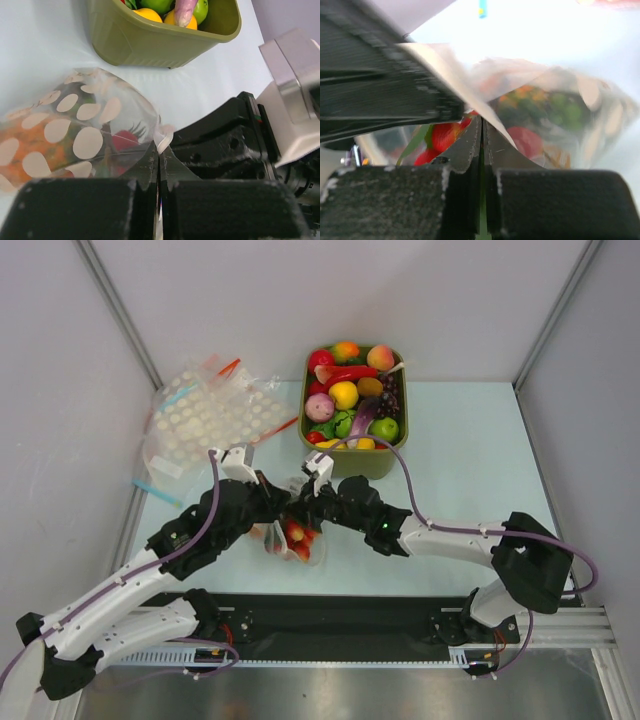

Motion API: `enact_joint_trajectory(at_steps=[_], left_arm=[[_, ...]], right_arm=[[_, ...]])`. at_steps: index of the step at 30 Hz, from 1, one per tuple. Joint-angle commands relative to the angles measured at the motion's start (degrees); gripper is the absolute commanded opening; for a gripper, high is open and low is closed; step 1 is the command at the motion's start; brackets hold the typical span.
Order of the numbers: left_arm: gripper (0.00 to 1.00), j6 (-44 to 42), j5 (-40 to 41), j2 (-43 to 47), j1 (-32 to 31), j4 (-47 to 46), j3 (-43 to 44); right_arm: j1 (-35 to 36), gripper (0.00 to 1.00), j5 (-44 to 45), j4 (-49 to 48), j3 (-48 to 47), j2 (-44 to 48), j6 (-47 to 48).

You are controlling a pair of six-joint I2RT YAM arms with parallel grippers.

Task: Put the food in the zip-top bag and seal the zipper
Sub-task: Place the fake fruit in the zipper food storage bag.

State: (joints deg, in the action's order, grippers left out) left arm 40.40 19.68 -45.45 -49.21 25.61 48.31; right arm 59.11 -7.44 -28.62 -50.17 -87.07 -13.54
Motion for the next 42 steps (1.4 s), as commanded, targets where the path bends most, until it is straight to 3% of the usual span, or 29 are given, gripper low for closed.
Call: enact_joint_trajectory(at_steps=[1, 8, 11, 12, 20, 25, 35, 42], left_arm=[[0.0, 0.0, -1.9, 0.9, 0.1, -5.7, 1.3], [0.0, 0.5, -0.3, 0.6, 0.0, -5.0, 1.3], [0.0, 0.7, 0.5, 0.1, 0.0, -4.3, 1.6], [0.0, 0.8, 0.8, -0.3, 0.0, -4.1, 1.9], [0.0, 4.8, 8.0, -1.0, 0.0, 0.9, 3.0], [0.03, 12.9, 17.7, -1.3, 0.4, 9.6, 4.9], [0.03, 21.8, 27.2, 3.3, 0.9, 16.9, 4.6], [0.03, 23.8, 29.7, 7.5, 0.8, 18.2, 3.5]], right_arm=[[-0.2, 0.0, 9.6, 3.3, -2.1, -0.6, -4.3], [-0.2, 0.02, 21.8, 2.0, 0.7, 3.0, -10.0], [0.0, 0.45, 19.1, 3.0, -0.2, 4.0, -7.8], [0.2, 0.51, 18.4, 4.3, -0.4, 4.4, -7.2], [2.0, 0.49, 13.8, 11.5, -2.9, 10.0, -1.7], [2.1, 0.48, 16.8, 19.2, -6.2, 11.4, -6.0], [2.1, 0.43, 19.6, 26.6, -9.3, 10.4, -7.6], [2.8, 0.5, 16.7, 26.8, -9.4, 9.5, -6.3]])
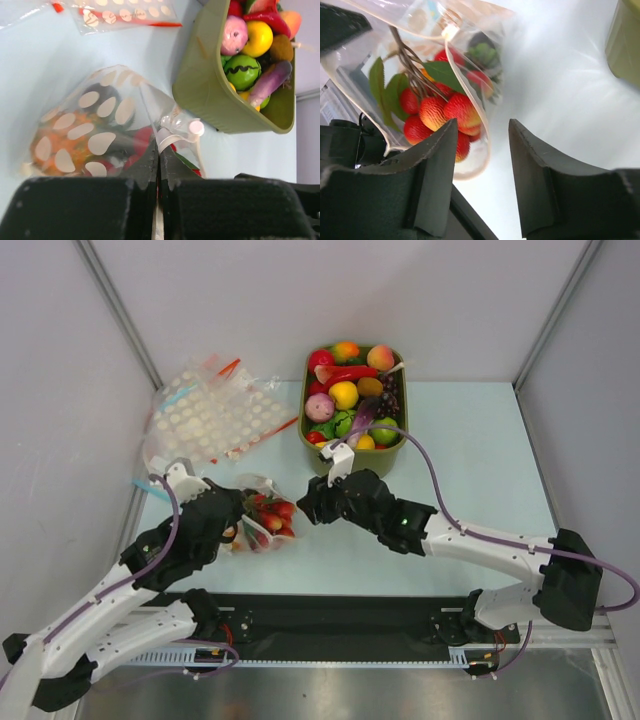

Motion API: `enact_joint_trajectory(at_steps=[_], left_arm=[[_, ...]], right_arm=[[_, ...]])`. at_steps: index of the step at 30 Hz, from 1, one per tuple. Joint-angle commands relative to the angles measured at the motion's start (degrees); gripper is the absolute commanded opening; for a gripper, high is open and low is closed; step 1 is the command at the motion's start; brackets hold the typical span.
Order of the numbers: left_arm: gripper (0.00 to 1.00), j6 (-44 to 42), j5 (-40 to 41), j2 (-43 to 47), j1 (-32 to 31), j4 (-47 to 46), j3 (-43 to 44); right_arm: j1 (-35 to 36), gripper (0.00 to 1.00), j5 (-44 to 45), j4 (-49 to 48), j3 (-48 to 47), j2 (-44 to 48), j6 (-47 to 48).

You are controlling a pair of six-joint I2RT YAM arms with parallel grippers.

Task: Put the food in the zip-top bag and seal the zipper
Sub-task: Place the fake fruit in the zipper food storage bag, then adjust the zipper food storage bag at the center of the board.

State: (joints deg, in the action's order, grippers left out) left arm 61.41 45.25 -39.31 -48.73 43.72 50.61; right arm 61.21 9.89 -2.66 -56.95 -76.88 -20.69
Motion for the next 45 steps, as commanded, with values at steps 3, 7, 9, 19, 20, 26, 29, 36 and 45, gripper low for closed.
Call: enact_joint_trajectory(at_steps=[3, 7, 9, 19, 20, 26, 29, 36, 45], left_arm=[[0.03, 3.6, 5.0, 2.5, 0.3, 0.9, 1.2], [0.03, 3.9, 5.4, 3.4, 0.4, 0.8, 1.0], [0.03, 3.9, 5.4, 3.5, 0.4, 0.8, 0.9], [0.03, 5.1, 6.3, 4.5, 0.4, 2.1, 0.8], [0.03, 5.3, 6.5, 4.8, 0.4, 1.9, 0.7], [0.01, 0.7, 4.1, 4.5, 0.3, -2.7, -0.7], [0.01, -2.7, 1.3, 1.1, 0.3, -4.7, 0.5], [0.0, -15.1, -15.9, -5.5, 0.2, -16.3, 1.4], [0.0, -20.2, -33.6, -5.0, -0.6, -32.0, -4.3]], right_arm=[[1.0, 0.47, -0.7, 1.1, -2.7, -1.3, 0.8], [1.6, 0.49, -1.0, 2.4, -4.4, -4.8, 0.3], [2.2, 0.54, -1.0, 4.7, -6.2, -7.7, 0.1], [2.7, 0.4, -3.1, 7.8, -10.5, -15.2, -1.9], [2.7, 0.28, -3.2, 8.4, -10.8, -15.3, -2.1], [2.7, 0.0, -1.1, 9.2, -10.5, -11.9, -2.0], [2.7, 0.0, 0.1, 8.6, -9.3, -8.5, -1.4], [2.7, 0.0, 1.2, -0.1, -2.1, 3.0, 0.9], [2.7, 0.0, 0.9, 0.6, -2.6, 3.4, 1.9]])
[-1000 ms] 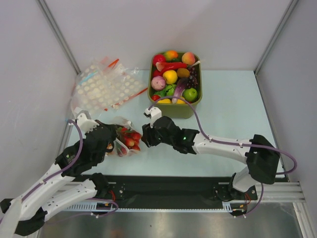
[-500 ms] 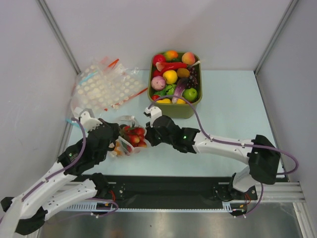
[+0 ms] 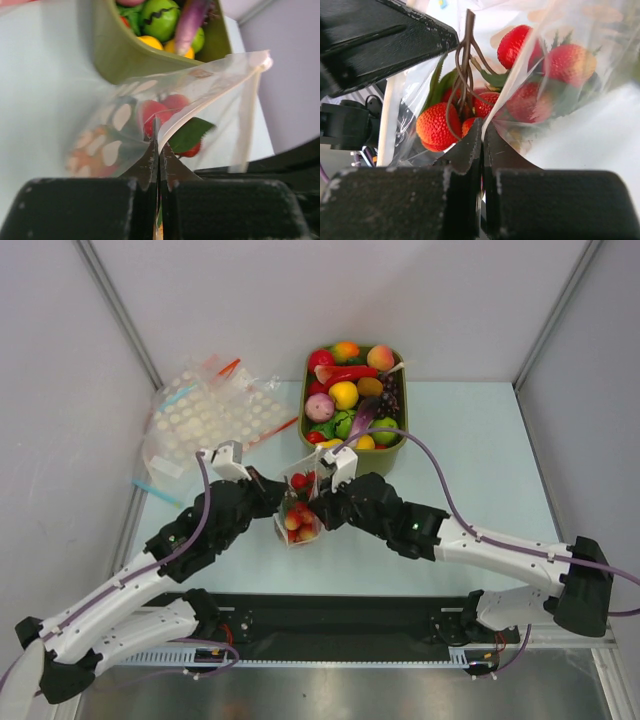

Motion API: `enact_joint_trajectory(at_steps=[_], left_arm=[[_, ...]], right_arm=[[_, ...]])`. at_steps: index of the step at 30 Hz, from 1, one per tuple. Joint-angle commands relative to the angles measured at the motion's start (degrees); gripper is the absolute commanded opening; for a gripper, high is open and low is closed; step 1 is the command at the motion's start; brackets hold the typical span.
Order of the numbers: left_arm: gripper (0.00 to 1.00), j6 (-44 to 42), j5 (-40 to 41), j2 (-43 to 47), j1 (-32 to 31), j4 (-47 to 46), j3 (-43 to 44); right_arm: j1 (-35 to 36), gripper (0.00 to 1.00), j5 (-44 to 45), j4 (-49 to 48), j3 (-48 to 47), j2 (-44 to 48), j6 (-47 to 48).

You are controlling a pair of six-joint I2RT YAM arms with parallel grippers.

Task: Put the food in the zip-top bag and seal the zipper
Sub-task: Adjust the zipper food storage bag at the center of the board.

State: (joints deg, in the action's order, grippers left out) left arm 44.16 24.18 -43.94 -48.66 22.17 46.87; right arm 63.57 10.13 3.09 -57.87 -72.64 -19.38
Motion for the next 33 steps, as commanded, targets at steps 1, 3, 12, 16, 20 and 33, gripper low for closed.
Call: enact_joint_trajectory(at_steps=[1, 3, 12, 16, 20, 33], left_arm=[[0.01, -3.1, -13.4, -1.7, -0.7, -10.7, -0.4], [0.0, -3.3, -15.0, -3.4, -0.8, -11.0, 0.2], [0.01, -4.0, -14.2, -9.8, -1.2, -7.6, 3.0], [0.02, -4.7, -5.6, -11.2, -1.3, -1.0, 5.6], [0.02, -5.1, -0.4, -12.2, -1.4, 2.7, 7.5], [0.12, -12.2, 7.4, -17.4, -7.8, 6.7, 13.7]], right_arm=[[0.3, 0.0, 0.7, -4.4, -2.2, -1.3, 0.7], [0.3, 0.0, 0.5, -3.9, -3.0, -2.6, 0.5], [0.3, 0.01, 2.4, -3.4, -2.9, -2.3, 0.0], [0.1, 0.02, 4.8, -0.7, -3.2, -2.2, -0.8], [-0.7, 0.0, 5.9, 1.8, -4.2, -2.5, -2.5], [-3.0, 0.0, 5.5, 5.6, -4.2, 1.4, -6.5]])
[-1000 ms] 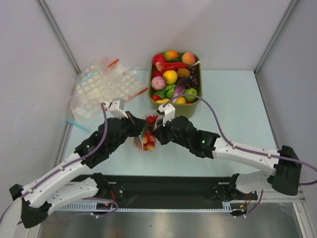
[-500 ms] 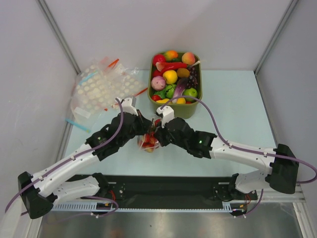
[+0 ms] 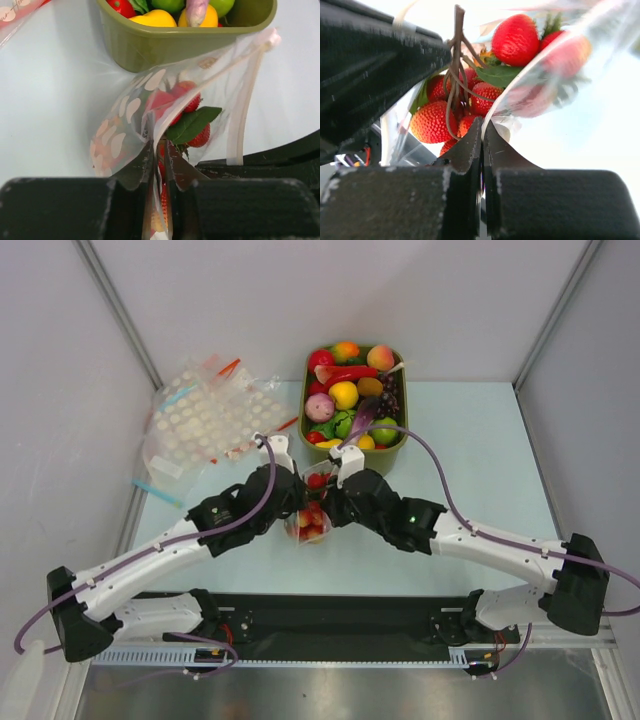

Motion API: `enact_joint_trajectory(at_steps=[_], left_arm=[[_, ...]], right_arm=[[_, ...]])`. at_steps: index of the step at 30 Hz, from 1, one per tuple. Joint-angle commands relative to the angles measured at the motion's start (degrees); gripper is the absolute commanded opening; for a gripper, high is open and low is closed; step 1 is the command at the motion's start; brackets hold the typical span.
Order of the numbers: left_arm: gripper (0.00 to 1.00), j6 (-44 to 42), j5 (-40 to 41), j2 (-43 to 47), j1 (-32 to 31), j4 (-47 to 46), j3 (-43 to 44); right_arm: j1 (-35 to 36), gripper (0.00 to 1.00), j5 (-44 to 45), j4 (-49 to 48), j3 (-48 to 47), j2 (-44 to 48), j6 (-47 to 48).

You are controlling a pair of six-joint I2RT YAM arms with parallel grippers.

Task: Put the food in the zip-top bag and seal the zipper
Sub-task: Adjust the zipper food storage bag at the center of the board.

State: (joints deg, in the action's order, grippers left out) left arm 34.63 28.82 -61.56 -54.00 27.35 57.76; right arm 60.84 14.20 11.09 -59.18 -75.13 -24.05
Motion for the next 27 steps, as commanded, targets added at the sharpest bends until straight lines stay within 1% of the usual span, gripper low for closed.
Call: enact_joint_trajectory(at_steps=[1, 3, 4, 6, 7, 8, 12, 16, 18, 19, 21, 22, 23, 24, 25, 27], left_arm=[[0.18, -3.6, 2.6, 0.3, -3.3, 1.5, 3.1], [0.22, -4.9, 1.0, 1.8, -3.8, 0.9, 2.9], [0.26, -6.1, 0.5, 2.7, -4.2, -0.6, 2.5], [0.3, -7.9, -1.3, 5.2, -4.4, -2.6, 0.5], [0.34, -8.4, -2.8, 6.0, -4.3, -4.3, -0.1], [0.35, -8.9, -3.6, 6.6, -4.4, -5.0, -1.1], [0.32, -10.7, -7.3, 8.5, -4.4, -7.7, -2.3], [0.3, -12.3, -11.0, 6.9, -4.3, -9.3, -2.5], [0.34, -12.4, -12.4, 5.8, -4.4, -8.8, -1.5], [0.4, -12.3, -12.1, 5.2, -4.3, -7.8, -1.1], [0.47, -11.6, -10.0, 4.0, -4.4, -6.4, 0.1], [0.52, -11.4, -9.1, 3.9, -4.3, -5.3, 0.2], [0.54, -11.2, -8.3, 3.8, -4.4, -4.9, 0.6], [0.57, -10.9, -6.7, 4.0, -4.4, -4.4, 0.7], [0.61, -10.9, -6.4, 4.3, -4.4, -4.2, 0.7], [0.67, -11.1, -7.0, 6.4, -4.4, -4.9, -0.3]], right_arm=[[-0.4, 0.0, 0.7, -2.0, -3.1, 4.1, -2.7], [-0.5, 0.0, -0.7, 0.8, -5.1, 3.9, -3.9], [-0.5, 0.0, -0.7, 2.2, -5.9, 3.8, -5.4], [-0.3, 0.0, 0.2, 4.4, -7.0, 4.1, -7.1], [-0.2, 0.0, 1.5, 4.3, -6.7, 4.4, -7.9], [-0.2, 0.0, 2.0, 4.0, -6.5, 4.8, -9.3], [0.3, 0.0, 5.4, 5.0, -6.4, 5.7, -13.3], [2.7, 0.0, 10.8, 5.3, -6.3, 6.3, -15.1], [3.1, 0.0, 11.5, 6.3, -6.7, 6.1, -15.8], [3.0, 0.0, 12.0, 6.5, -6.8, 6.1, -16.0], [3.0, 0.0, 12.9, 7.3, -7.0, 6.1, -16.4], [2.9, 0.0, 13.1, 7.3, -7.0, 6.1, -16.3], [3.0, 0.0, 13.4, 7.5, -7.0, 6.2, -16.3], [2.9, 0.0, 13.9, 7.6, -7.0, 6.3, -16.5], [2.9, 0.0, 14.8, 7.6, -6.9, 6.5, -16.6], [2.5, 0.0, 15.2, 7.3, -6.4, 6.5, -16.6]])
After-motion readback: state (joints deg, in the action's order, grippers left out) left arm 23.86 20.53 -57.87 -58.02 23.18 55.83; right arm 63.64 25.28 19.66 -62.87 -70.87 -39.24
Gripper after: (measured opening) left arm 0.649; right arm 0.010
